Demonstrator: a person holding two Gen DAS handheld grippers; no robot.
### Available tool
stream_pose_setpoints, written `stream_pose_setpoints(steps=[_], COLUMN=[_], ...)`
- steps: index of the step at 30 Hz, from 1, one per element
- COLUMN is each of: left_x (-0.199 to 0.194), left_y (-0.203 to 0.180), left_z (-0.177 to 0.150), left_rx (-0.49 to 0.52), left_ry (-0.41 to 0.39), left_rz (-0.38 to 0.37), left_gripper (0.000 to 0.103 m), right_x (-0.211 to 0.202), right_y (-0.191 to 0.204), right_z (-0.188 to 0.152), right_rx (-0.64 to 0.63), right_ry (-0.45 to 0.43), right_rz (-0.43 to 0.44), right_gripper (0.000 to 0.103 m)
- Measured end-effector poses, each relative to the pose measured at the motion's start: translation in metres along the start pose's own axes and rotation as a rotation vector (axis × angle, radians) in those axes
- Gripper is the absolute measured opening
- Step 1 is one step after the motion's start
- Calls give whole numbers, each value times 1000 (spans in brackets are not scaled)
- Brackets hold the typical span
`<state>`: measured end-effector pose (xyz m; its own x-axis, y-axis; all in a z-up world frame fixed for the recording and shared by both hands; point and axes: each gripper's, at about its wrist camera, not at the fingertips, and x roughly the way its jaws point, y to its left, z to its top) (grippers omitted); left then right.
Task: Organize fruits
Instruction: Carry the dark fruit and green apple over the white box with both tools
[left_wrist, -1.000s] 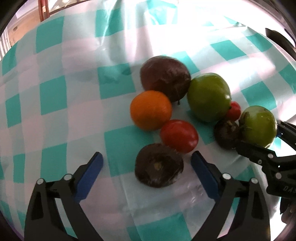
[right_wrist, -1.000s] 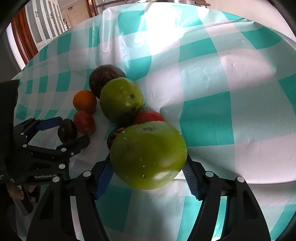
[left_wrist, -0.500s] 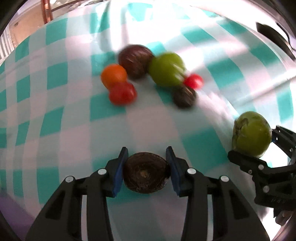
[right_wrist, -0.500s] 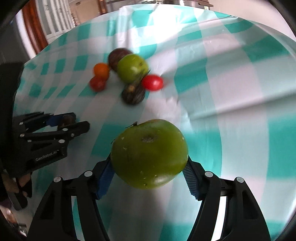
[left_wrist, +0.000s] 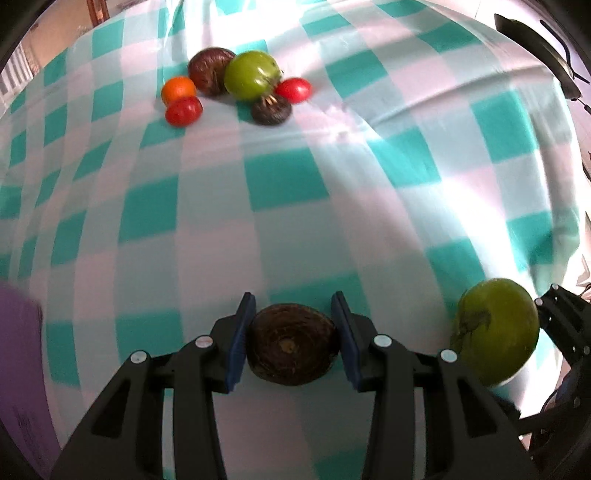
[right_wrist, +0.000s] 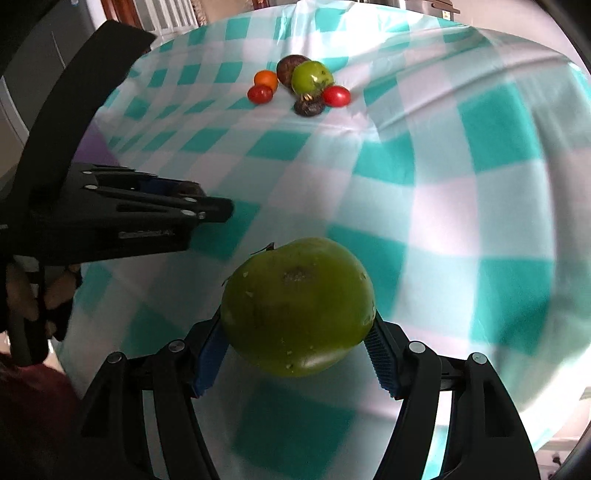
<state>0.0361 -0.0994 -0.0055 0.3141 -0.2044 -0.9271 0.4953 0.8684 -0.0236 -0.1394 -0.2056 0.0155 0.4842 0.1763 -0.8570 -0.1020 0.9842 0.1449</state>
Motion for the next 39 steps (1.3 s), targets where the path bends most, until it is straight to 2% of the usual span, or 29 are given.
stream_pose_setpoints(steps=[5,6,15,23,29,39], left_x=[-20,-34,-103,-160,-193,-238], left_y=[-8,-19,-11,26,57,137], left_z=[-30,-44,-58,-69,-78,-93], left_rx=[-23,-28,-102,-234,-282,-370], left_ry=[8,4,-109,-234,-304,-389], left_rz=[4,8,61,88,107,108], left_gripper=[43,43,43,43,43,43], right_x=[-19,-23,-49,-58,-59,-53], right_y=[-12,-13,-6,17,39,114], right_z=[-13,-15,5,43,66,120], right_rx=[-10,-17,-79,-141,-179,-212], right_ry=[6,3,-59,-109,-133,-178], right_rz=[0,-1,55,105,133,191], right_gripper=[66,66,66,66,66,66])
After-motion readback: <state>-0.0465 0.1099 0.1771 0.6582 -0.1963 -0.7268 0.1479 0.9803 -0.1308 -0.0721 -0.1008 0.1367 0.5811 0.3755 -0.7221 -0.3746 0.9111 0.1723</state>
